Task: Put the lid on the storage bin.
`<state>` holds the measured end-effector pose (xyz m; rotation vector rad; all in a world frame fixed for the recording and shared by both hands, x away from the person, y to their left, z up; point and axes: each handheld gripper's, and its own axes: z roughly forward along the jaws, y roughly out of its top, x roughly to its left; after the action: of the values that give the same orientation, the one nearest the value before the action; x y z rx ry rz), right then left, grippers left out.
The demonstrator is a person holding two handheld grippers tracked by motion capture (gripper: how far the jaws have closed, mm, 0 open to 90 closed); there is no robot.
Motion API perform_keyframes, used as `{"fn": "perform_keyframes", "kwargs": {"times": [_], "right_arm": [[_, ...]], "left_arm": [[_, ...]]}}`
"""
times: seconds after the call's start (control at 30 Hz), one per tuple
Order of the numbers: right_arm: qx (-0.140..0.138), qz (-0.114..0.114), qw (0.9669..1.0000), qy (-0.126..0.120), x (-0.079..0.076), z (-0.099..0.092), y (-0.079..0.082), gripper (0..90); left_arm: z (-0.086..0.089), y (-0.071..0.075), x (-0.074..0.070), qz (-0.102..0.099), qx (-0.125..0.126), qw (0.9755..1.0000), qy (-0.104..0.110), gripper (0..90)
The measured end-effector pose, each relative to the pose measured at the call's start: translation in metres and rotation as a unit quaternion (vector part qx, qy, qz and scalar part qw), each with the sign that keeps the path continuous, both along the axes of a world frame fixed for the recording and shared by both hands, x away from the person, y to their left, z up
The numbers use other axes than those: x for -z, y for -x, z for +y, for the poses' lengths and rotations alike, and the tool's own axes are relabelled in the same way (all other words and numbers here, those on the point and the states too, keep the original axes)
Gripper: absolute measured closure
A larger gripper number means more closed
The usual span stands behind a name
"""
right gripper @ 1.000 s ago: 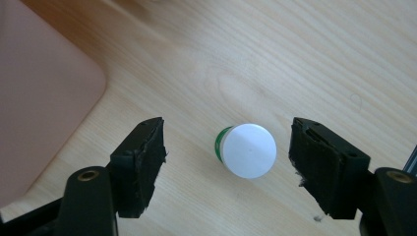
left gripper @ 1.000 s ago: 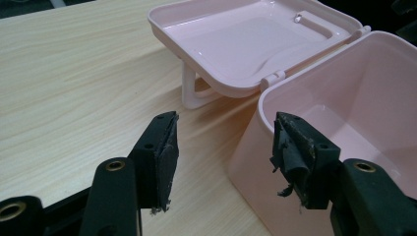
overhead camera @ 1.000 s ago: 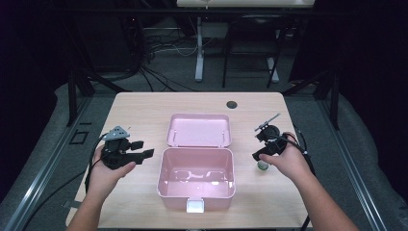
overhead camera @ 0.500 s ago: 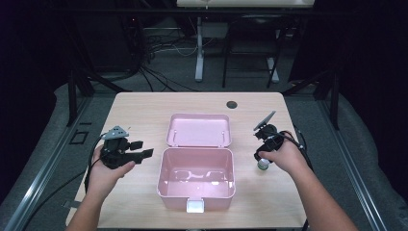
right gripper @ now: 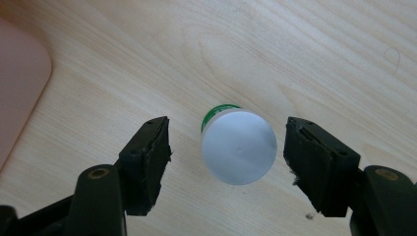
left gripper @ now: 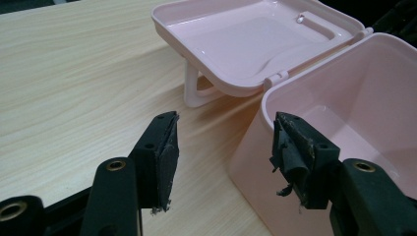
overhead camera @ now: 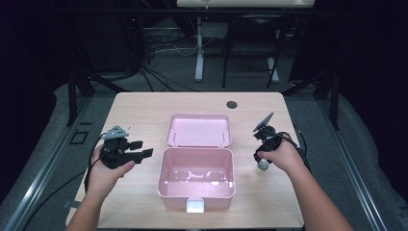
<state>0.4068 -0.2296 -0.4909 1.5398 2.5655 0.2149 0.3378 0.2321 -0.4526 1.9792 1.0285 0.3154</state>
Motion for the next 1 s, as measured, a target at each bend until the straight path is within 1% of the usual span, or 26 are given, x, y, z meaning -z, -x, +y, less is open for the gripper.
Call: {"fn": "perform_keyframes", "kwargs": {"times": [0.03,0.1,0.13,0.23,0.27,0.3,0.4,0.43,0.47,0.5,0.53,0.57,0.6,0.67,0.7,0.73,0.77,0.9,0.93,0.97,1.0], "right_arm": [[-0.001,0.003,1.0,0.002,0.001,-0.001,-0.001,34.1],[0.006,-0.002,1.0,-0.006,0.004,-0.002,-0.001,34.6],[0.004,0.004,1.0,0.0,0.004,-0.003,-0.001,34.9],[0.007,0.014,0.9999,0.007,0.006,-0.005,-0.002,36.0],[0.007,0.007,0.9999,0.001,0.008,-0.005,-0.002,36.6],[0.01,0.013,0.9999,0.004,0.007,-0.005,-0.002,37.1],[0.011,0.014,0.9998,0.001,0.009,-0.006,-0.004,39.0],[0.011,0.023,0.9997,0.004,0.008,-0.006,-0.004,40.3],[0.011,0.022,0.9997,0.002,0.009,-0.006,-0.004,41.6],[0.011,0.029,0.9995,0.006,0.009,-0.006,-0.004,42.3],[0.013,0.03,0.9995,0.004,0.01,-0.006,-0.005,42.4],[0.014,0.023,0.9996,-0.001,0.012,-0.006,-0.005,42.8],[0.016,0.033,0.9993,0.007,0.011,-0.006,-0.005,43.0],[0.017,0.029,0.9994,0.005,0.012,-0.006,-0.006,43.3],[0.017,0.031,0.9994,0.005,0.012,-0.006,-0.006,43.8],[0.02,0.028,0.9994,0.0,0.014,-0.006,-0.006,44.2],[0.015,0.037,0.9992,0.008,0.013,-0.006,-0.007,44.5],[0.019,0.037,0.9991,0.01,0.016,-0.006,-0.008,45.8],[0.02,0.033,0.9992,0.007,0.018,-0.005,-0.008,46.1],[0.022,0.044,0.9987,0.015,0.016,-0.005,-0.008,46.3],[0.022,0.043,0.9988,0.013,0.017,-0.004,-0.008,46.6]], "left_arm": [[0.0,0.0,0.0,0.0,-0.001,1.0,0.0,43.7],[0.001,0.0,0.0,-0.001,-0.001,1.0,0.0,43.7],[0.001,0.0,0.0,0.0,-0.002,1.0,0.001,43.7],[0.001,-0.001,0.0,0.001,-0.002,1.0,0.003,43.7],[0.0,-0.001,0.001,0.001,-0.002,1.0,0.003,43.7],[0.0,-0.001,0.001,0.001,-0.001,1.0,0.003,43.8],[0.0,-0.001,0.001,0.002,-0.002,1.0,0.002,43.9],[0.0,-0.001,0.001,0.002,-0.002,1.0,0.002,43.9],[0.001,-0.001,0.001,0.002,-0.002,1.0,0.002,44.0],[0.001,-0.001,0.001,0.002,-0.002,1.0,0.003,44.0],[0.001,-0.001,0.001,0.002,-0.002,1.0,0.002,44.0],[0.001,-0.001,0.001,0.003,-0.002,1.0,0.002,44.0],[0.001,-0.001,0.001,0.003,-0.002,1.0,0.002,44.0],[0.001,-0.002,0.001,0.003,-0.002,1.0,0.001,44.0],[0.001,-0.002,0.001,0.004,-0.002,1.0,0.001,44.0],[0.001,-0.002,0.001,0.004,-0.002,1.0,0.001,44.0],[0.001,-0.002,0.001,0.005,-0.001,1.0,0.0,44.0],[0.001,-0.002,0.002,0.005,-0.002,1.0,0.0,44.1],[0.001,-0.002,0.002,0.004,-0.001,1.0,0.0,44.1],[0.001,-0.002,0.002,0.004,-0.001,1.0,0.0,44.1],[0.001,-0.002,0.002,0.004,-0.001,1.0,0.0,44.1]]}}
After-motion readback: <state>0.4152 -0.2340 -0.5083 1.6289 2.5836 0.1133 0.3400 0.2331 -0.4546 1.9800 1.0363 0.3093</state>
